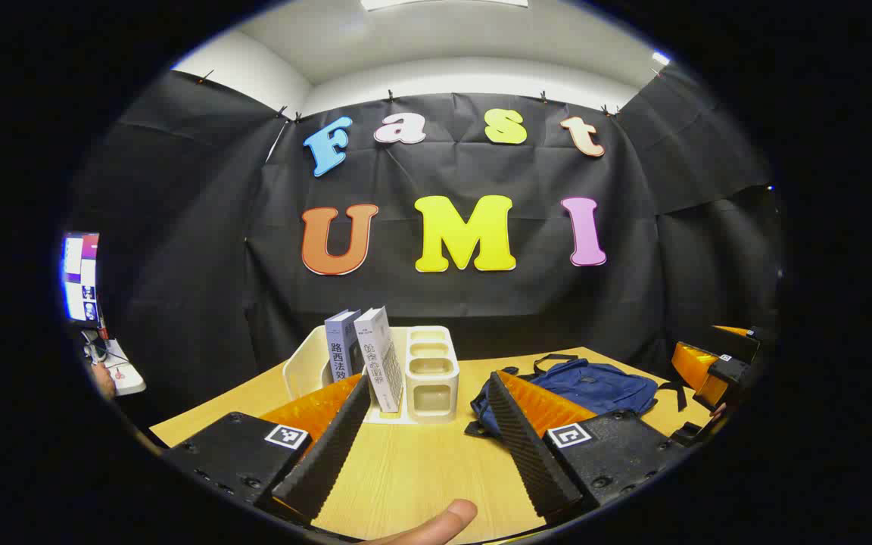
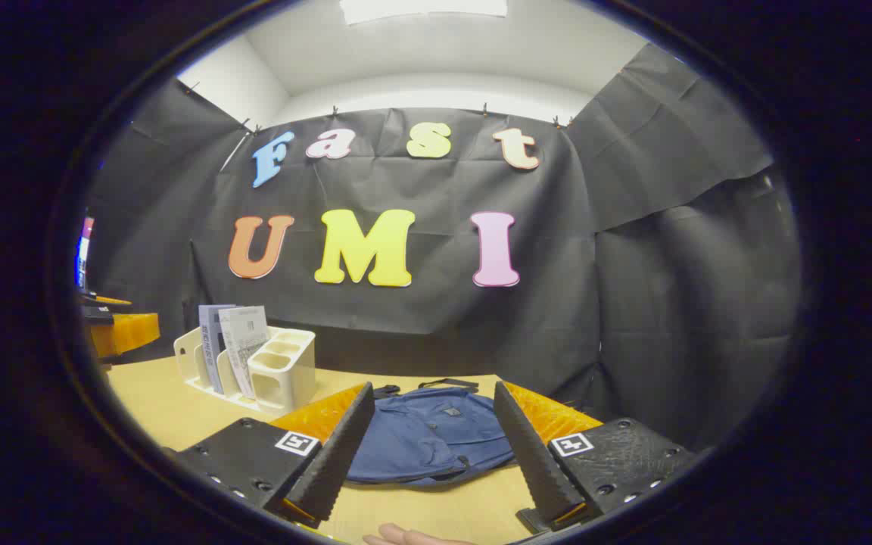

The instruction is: Open the schoolbag, grab two books from the bookshelf and put them into the schoolbag.

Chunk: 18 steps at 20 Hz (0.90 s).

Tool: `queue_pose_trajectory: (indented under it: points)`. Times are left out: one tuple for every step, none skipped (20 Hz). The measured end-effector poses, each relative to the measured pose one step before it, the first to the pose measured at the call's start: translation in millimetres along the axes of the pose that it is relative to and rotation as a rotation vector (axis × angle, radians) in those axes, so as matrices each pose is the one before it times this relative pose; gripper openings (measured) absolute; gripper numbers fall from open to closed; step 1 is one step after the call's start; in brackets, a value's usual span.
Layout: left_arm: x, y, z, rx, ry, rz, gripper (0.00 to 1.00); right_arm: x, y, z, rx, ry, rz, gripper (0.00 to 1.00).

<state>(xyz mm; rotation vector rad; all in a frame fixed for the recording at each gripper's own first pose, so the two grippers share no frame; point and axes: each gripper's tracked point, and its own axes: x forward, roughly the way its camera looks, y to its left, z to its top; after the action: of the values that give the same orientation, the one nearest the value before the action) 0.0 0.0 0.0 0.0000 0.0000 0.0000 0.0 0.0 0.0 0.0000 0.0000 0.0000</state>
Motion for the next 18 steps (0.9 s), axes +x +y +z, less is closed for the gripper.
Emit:
queue_pose_trajectory:
  points:
    - [-3.98,4.93,0.61,0.00988,0.00176,-0.00065,1.00,-1.76,6.51,-0.25,-0.01320,0.00515,0.00025,0.97]
    - [-1.00,5.80,3.54,0.01175,-0.00963,0.00501,0.99,-0.88,6.66,2.22,-0.00621,-0.00358,0.00574,0.95]
    - [0.08,5.62,6.25,0.00718,-0.01862,0.00445,0.99,-0.22,7.15,2.09,-0.00371,0.00072,0.00391,0.95]
    - [0.15,3.30,-2.59,-0.00404,0.01021,-0.00108,0.98,0.37,5.64,0.95,-0.00523,0.00155,0.00086,0.95]
    - [-0.16,4.09,-5.42,-0.00720,0.01605,-0.00051,0.99,-0.60,6.31,0.67,-0.00554,0.00393,0.00185,0.97]
    - [-0.39,5.03,-0.78,-0.00788,0.00703,0.00403,0.99,-1.15,6.07,-0.03,-0.00086,0.00451,0.00658,0.95]
    - [-1.80,5.96,1.45,-0.00960,0.00130,0.00410,0.98,-1.81,7.78,-1.04,-0.00445,0.00715,0.00975,0.95]
    - [-1.43,5.74,3.24,-0.01203,-0.00147,0.00581,0.99,-0.68,4.77,-1.18,-0.00825,0.00902,0.00401,0.97]
    - [0.13,6.80,2.71,-0.01063,-0.00279,0.00556,0.98,-1.41,2.83,-0.70,-0.00981,0.00447,0.00148,0.97]
    - [1.09,4.51,2.31,-0.00811,-0.00385,0.00331,0.99,-1.54,1.88,0.26,-0.00675,0.00267,0.00132,0.95]
    - [-0.62,5.25,1.16,-0.00714,-0.00010,0.00329,0.99,-0.54,1.93,-0.72,-0.00484,0.00346,0.00334,0.95]
    - [0.08,5.46,0.22,-0.00594,0.00082,0.00707,0.99,-0.39,2.21,-1.25,-0.00356,0.00348,0.00163,0.97]
    - [-0.21,3.54,0.85,-0.00373,0.00120,0.00623,0.99,0.31,0.57,-0.25,-0.00180,0.00262,-0.00234,0.97]
    - [0.17,2.27,-0.57,-0.00271,0.00124,0.00344,0.98,1.44,-0.02,-2.06,-0.00093,0.00638,-0.00177,0.97]
    - [-0.34,0.86,-0.56,-0.00243,0.00197,0.00037,0.98,1.14,1.29,-1.75,0.00167,0.00790,0.00332,0.98]
    - [0.39,-0.18,-0.56,-0.00240,0.00292,-0.00168,0.98,1.39,2.09,-3.23,0.00354,0.00932,0.00359,0.97]
    - [1.32,-0.84,-1.15,0.00093,0.00390,-0.00622,0.98,1.38,0.94,-2.18,-0.00097,0.00804,-0.00044,0.97]
    - [0.29,-2.58,-0.87,0.00671,0.00504,-0.00935,0.98,2.20,-0.08,-2.98,-0.00397,0.00812,-0.00374,0.97]
